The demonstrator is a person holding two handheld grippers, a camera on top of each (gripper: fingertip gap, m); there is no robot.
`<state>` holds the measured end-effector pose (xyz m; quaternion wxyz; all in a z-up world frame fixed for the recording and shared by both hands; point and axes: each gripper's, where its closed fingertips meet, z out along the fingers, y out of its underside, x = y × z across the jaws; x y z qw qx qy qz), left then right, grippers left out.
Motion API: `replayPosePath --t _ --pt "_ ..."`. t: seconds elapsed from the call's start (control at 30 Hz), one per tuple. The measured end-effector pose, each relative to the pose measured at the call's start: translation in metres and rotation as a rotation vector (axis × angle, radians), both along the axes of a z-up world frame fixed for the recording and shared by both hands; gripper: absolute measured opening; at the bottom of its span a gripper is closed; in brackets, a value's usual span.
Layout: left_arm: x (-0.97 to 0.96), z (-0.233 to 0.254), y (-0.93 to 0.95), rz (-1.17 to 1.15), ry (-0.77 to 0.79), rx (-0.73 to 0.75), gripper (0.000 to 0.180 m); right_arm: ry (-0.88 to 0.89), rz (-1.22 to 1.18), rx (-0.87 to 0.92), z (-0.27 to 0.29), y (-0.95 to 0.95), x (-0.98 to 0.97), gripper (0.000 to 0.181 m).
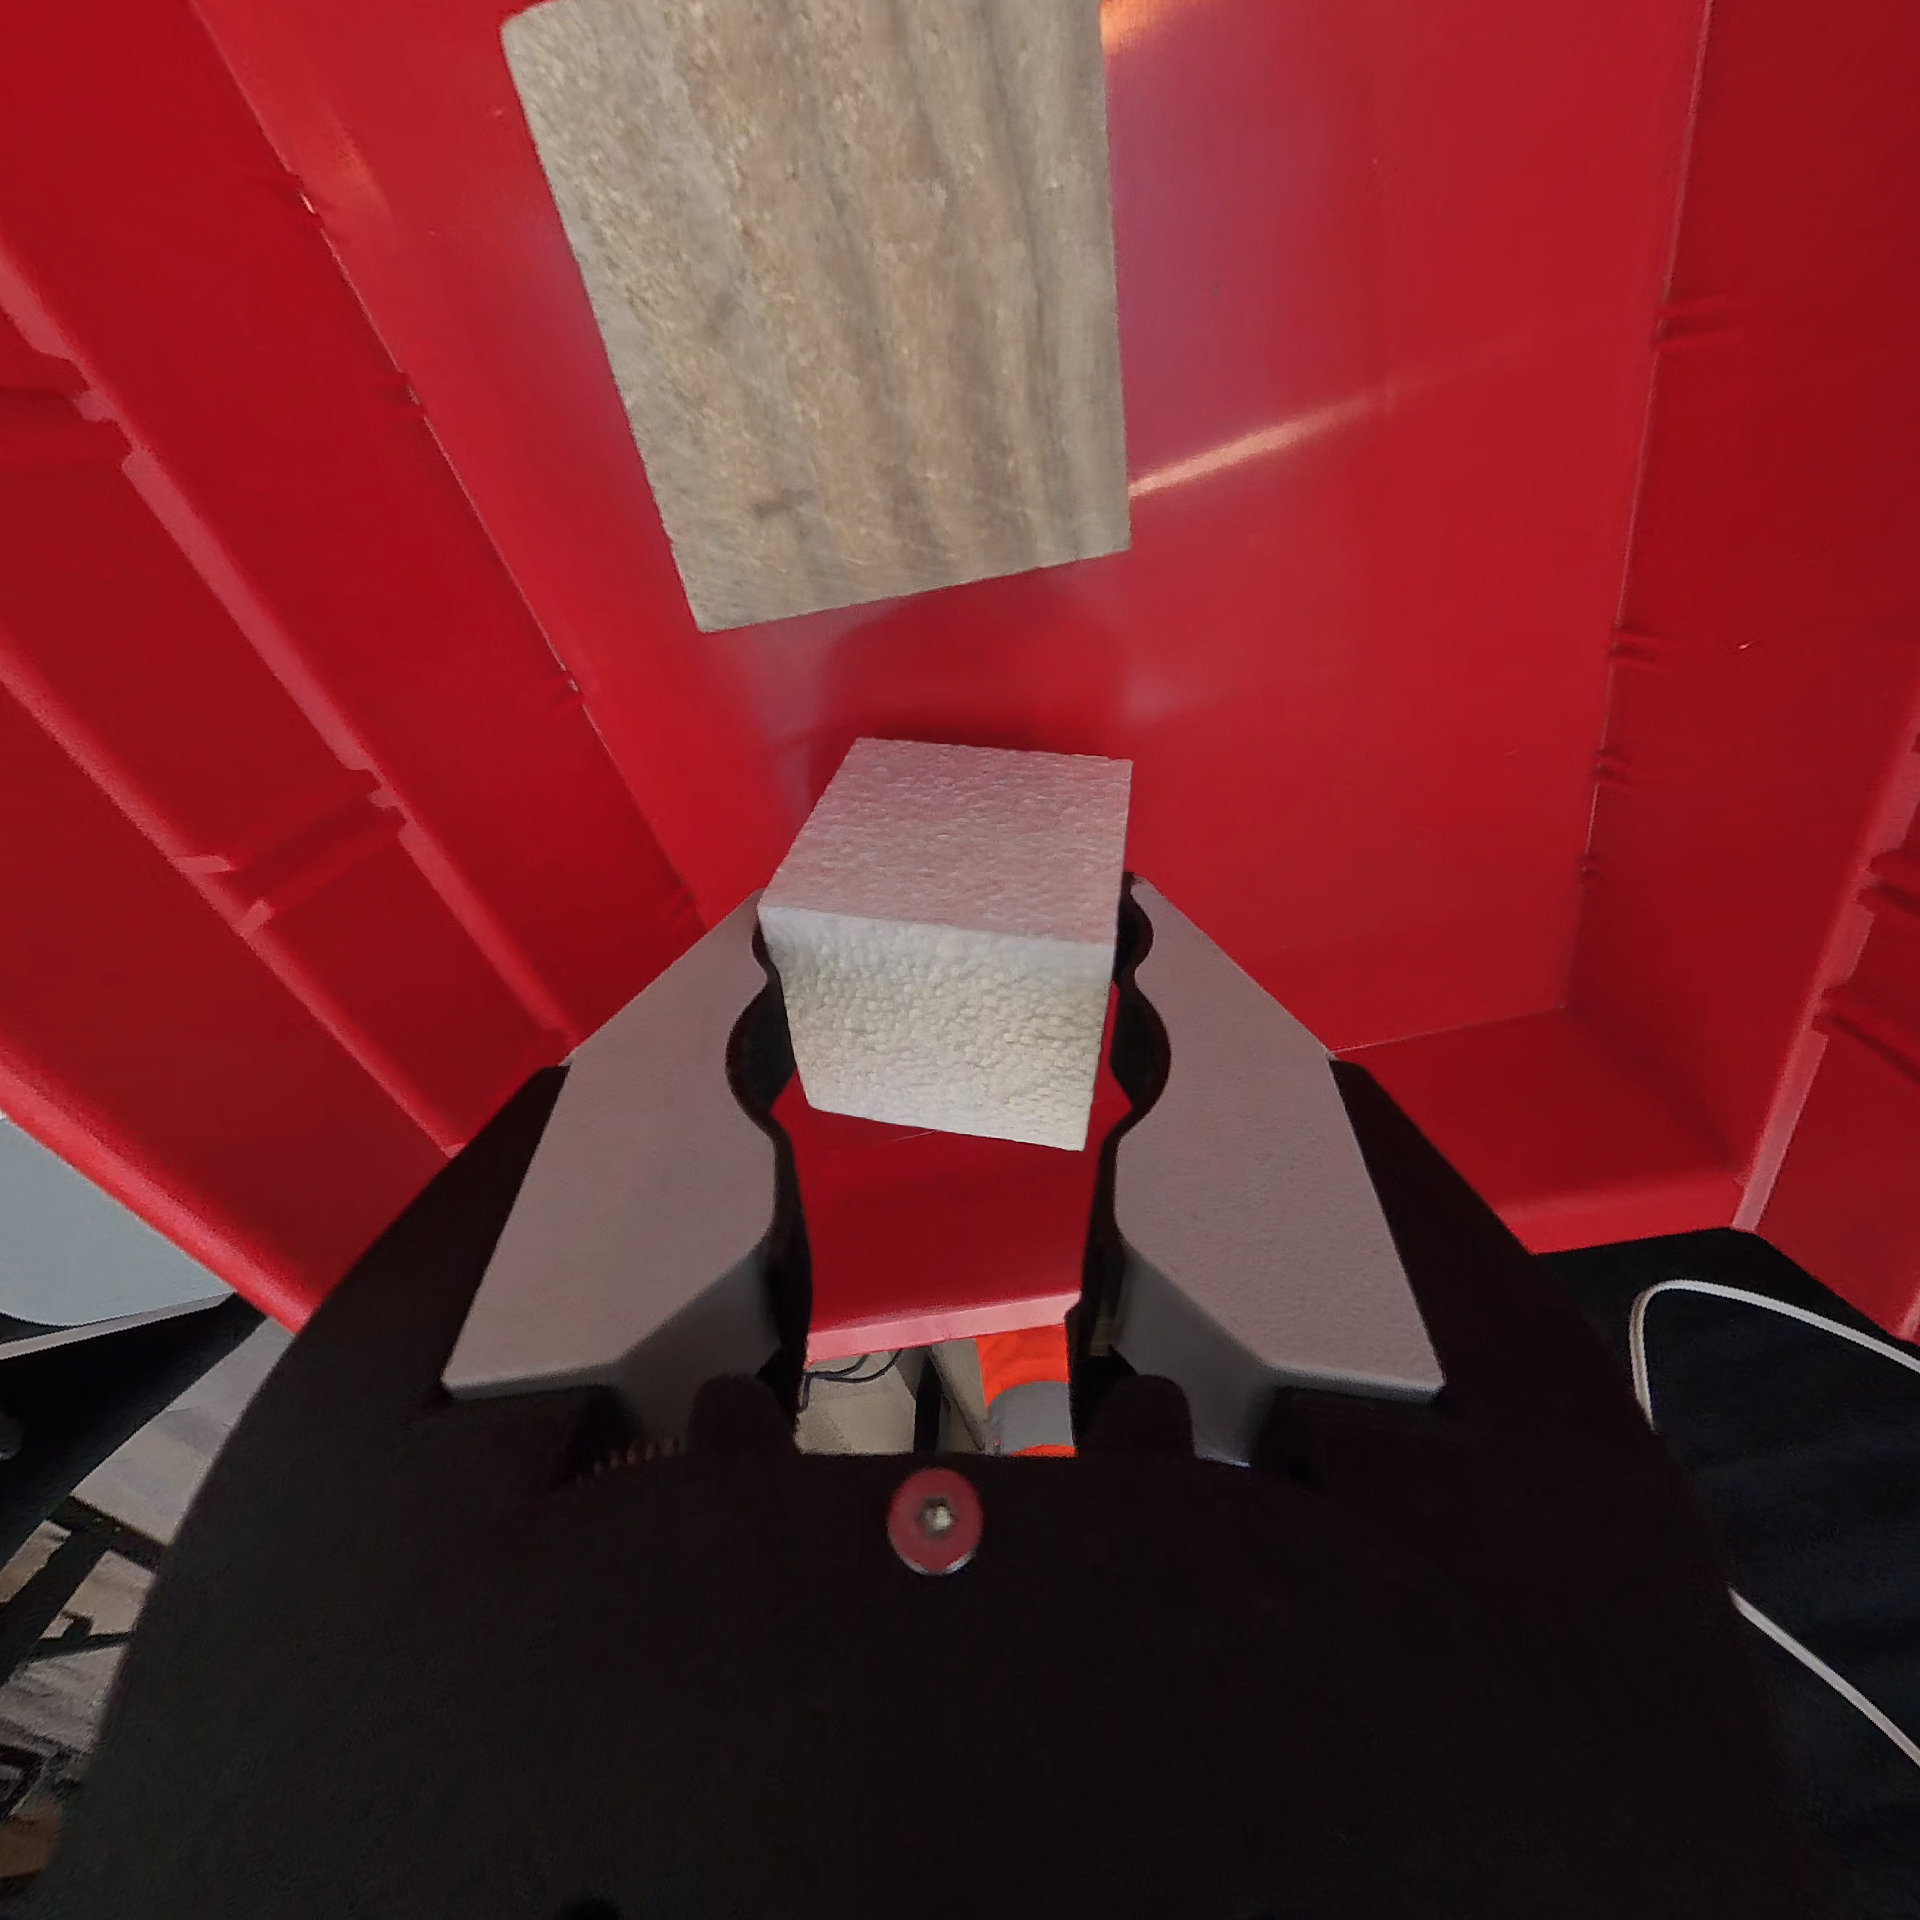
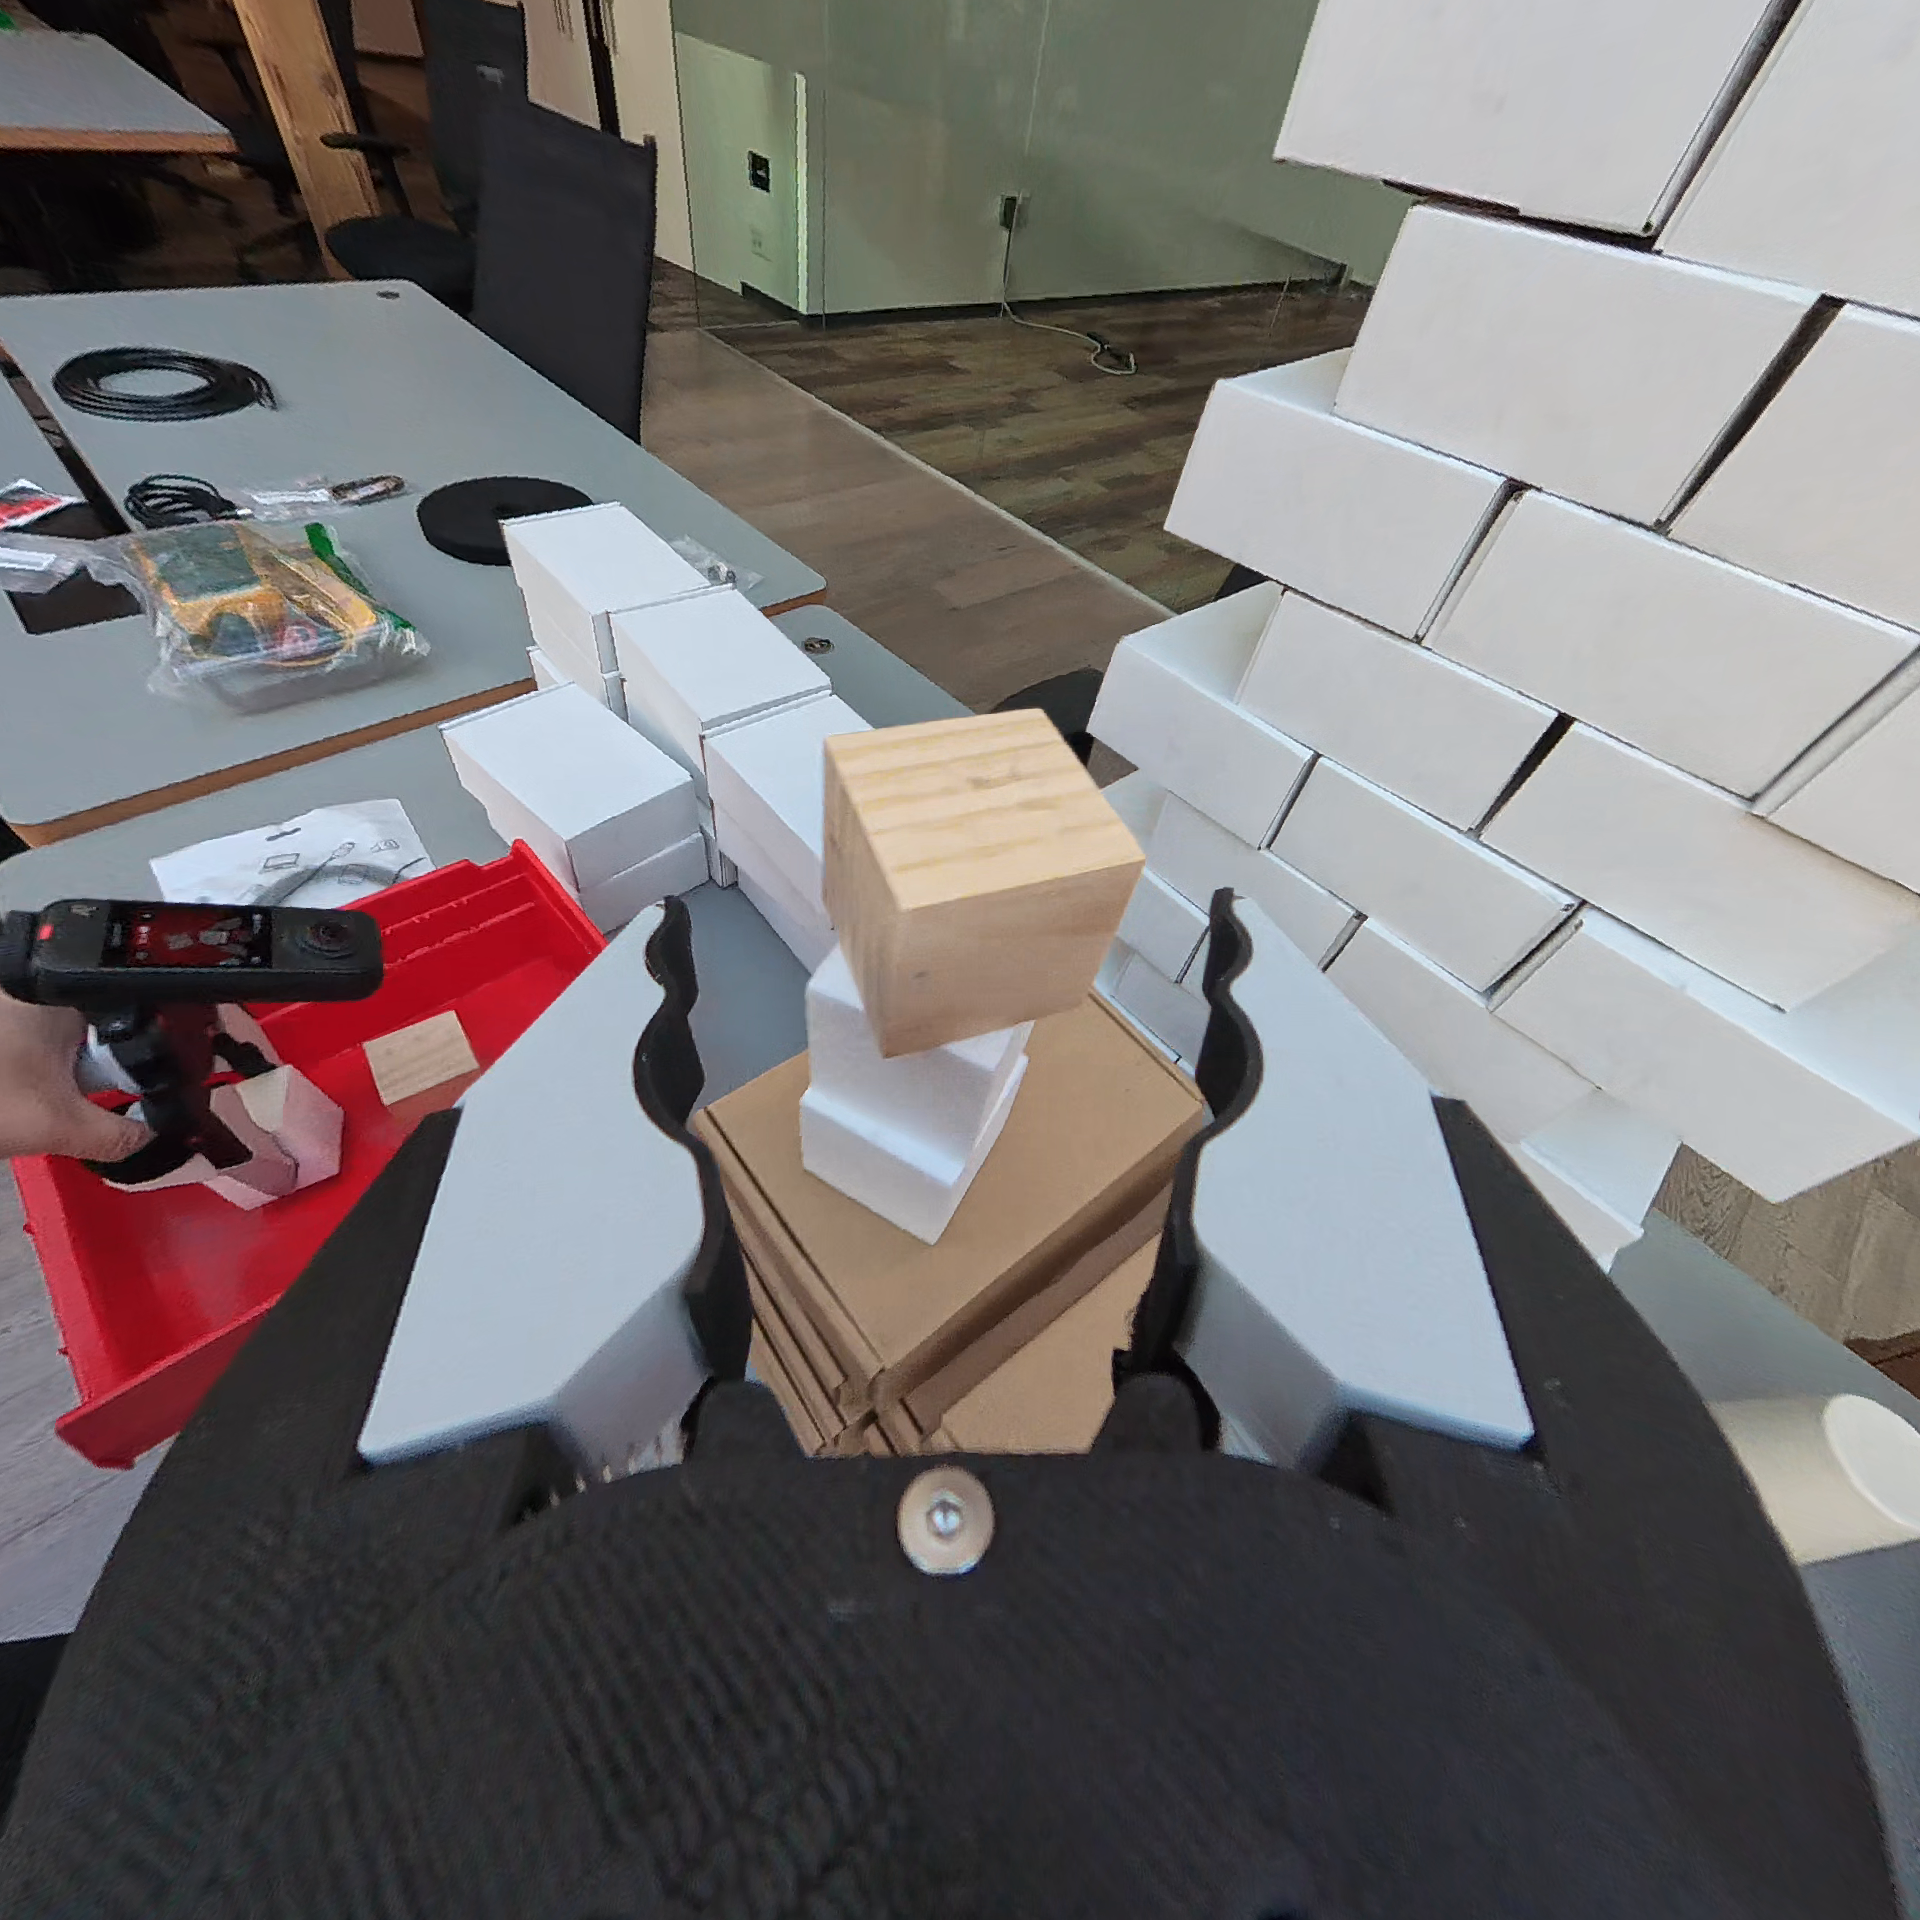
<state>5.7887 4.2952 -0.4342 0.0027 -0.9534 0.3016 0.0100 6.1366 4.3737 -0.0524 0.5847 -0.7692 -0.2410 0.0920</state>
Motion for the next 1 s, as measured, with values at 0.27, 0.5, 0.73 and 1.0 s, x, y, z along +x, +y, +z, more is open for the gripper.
replayPosePath --t 0.27,0.5,0.73,1.0 --pt "0.007 -0.002 -0.005 0.003 0.026 0.065 0.092 -0.064 0.102 -0.121 -0.025 0.029 -0.006 0.063" --pt "0.046 0.112 0.030 -0.123 -0.149 0.328 0.104 -0.091 0.097 0.053 0.031 -0.007 0.002 0.061" --pt "0.229 0.285 0.075 -0.511 -0.643 0.573 0.107 -0.134 -0.039 0.127 0.079 -0.122 0.060 0.061" --pt "0.345 0.310 0.100 -0.661 -0.883 0.508 0.092 -0.077 -0.270 -0.011 0.034 -0.232 0.120 0.061"
